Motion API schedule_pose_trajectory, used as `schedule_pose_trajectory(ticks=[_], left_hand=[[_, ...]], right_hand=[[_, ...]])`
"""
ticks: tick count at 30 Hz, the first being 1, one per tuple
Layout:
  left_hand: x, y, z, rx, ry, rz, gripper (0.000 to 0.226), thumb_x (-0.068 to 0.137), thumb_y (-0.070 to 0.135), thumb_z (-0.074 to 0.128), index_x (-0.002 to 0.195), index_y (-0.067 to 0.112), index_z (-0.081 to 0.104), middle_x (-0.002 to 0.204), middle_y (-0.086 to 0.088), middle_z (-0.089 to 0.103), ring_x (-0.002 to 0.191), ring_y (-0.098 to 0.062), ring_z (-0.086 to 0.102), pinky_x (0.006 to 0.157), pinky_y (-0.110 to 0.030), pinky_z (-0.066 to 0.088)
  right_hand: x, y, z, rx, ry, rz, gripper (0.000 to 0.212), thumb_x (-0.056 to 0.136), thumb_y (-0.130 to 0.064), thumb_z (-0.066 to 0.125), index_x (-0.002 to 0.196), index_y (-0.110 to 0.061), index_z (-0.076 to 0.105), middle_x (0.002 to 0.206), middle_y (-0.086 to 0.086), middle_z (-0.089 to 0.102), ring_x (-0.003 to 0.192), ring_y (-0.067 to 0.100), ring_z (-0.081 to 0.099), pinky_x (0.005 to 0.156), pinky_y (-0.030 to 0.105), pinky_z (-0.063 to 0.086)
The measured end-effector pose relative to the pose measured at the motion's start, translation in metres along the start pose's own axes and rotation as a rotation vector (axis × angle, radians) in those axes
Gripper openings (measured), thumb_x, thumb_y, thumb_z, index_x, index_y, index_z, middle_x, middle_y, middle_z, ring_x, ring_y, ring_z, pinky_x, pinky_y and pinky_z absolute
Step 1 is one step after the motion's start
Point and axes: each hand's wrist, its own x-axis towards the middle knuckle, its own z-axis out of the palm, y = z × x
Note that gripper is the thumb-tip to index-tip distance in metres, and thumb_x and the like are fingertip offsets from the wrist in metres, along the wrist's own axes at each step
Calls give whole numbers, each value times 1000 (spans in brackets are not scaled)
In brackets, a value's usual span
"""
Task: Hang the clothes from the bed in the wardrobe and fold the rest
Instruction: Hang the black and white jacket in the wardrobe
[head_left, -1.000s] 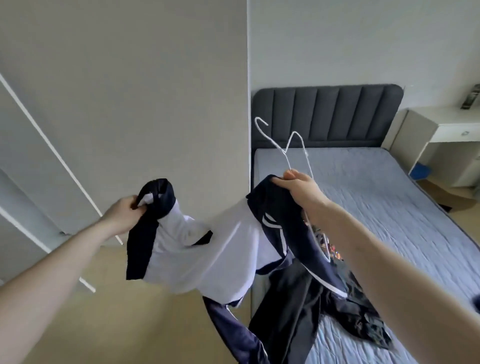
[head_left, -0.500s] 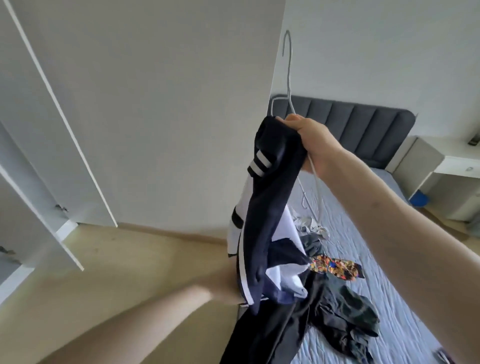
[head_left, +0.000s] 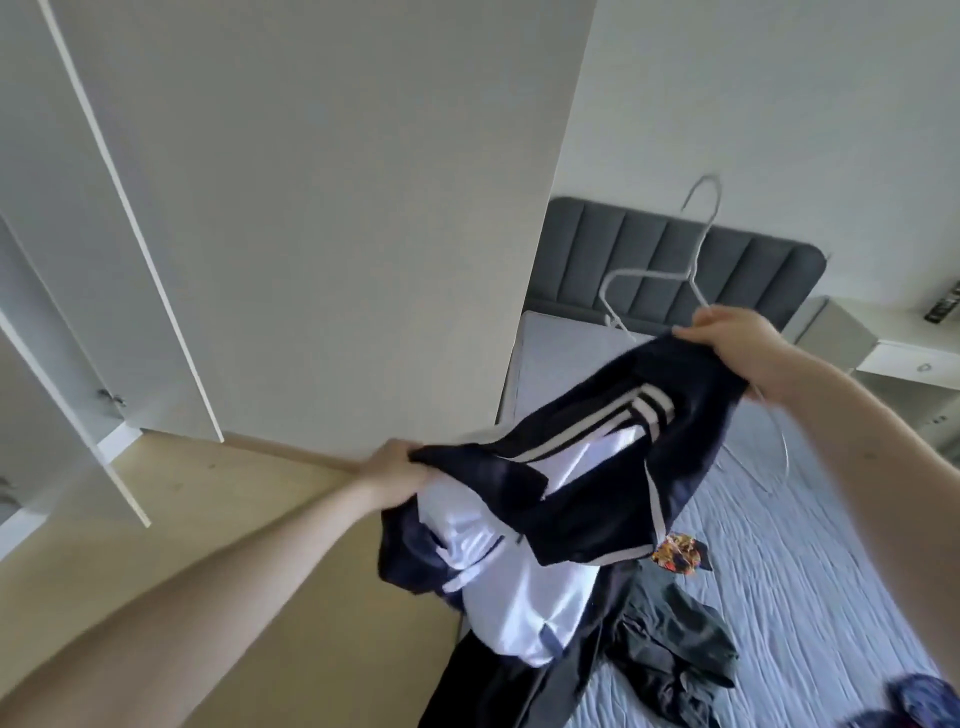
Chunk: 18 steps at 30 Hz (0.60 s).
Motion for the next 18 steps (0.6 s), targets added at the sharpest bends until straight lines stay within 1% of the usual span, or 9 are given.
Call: schedule_pose_trajectory(ticks=[2,5,8,10,11,13,15,16,18], left_hand=[[5,33,-29,-69,-46,-13,28,67,27,64,89,20,81,87,2,80,81,-15,76,73,-27,59],[6,80,-53,-164,-186,-34,27,68,20,68,92,10,77,93,-12,78,79,-25,75,70,-32,59],[4,119,-59,-144,-194,-37,31,72,16,69,98,-2,69,88,-17,70,79,-29,66,76,-40,51],[2,138,-56,-130,-155,-5,37,71,17,68,100,-5,67,87,-17,69,77,-28,64,75,-38,49],[2,146,-53,-107,-140,19,40,68,19,69,100,-5,68,87,-17,70,77,-26,64,75,-36,50],[-1,159,-44,-42,-135,80,37,68,21,71,98,-2,72,89,-17,74,77,-24,65,75,-33,53],[-4,168,-36,24,-138,152,26,76,17,72,94,-2,72,81,-11,71,72,-19,61,72,-29,51],[-6,171,-35,46,-141,187,22,78,15,71,92,-3,71,77,-7,67,69,-16,58,70,-27,49],[-9,173,-39,77,-129,235,18,80,15,69,90,1,71,77,-8,68,69,-13,56,70,-27,47]], right_hand=[[4,36,2,-221,-9,30,40,92,-15,75,65,-20,46,55,-3,47,52,12,46,45,20,39],[7,79,14,-464,-72,53,36,96,-16,71,69,-17,47,66,1,45,63,18,42,58,32,33],[-2,98,38,-595,-105,48,27,95,-19,69,75,-12,52,76,3,59,75,25,56,64,33,42],[-15,100,61,-520,-145,18,29,88,-30,78,83,-11,57,88,-6,70,80,20,70,65,31,53],[-24,96,75,-417,-190,8,37,82,-37,85,89,-11,60,94,-12,73,83,13,74,69,31,58],[-44,84,106,-200,-266,6,65,61,-56,92,100,-16,59,101,-19,75,89,0,74,77,27,60],[-56,75,136,-79,-269,-6,77,48,-65,92,98,-20,54,105,-22,75,93,-5,72,78,27,60],[-58,72,149,-47,-247,-23,75,48,-63,93,94,-20,52,104,-20,75,93,-3,72,76,30,60],[-59,66,167,3,-155,-55,57,58,-49,90,82,-21,47,95,-11,77,85,12,76,71,39,60]])
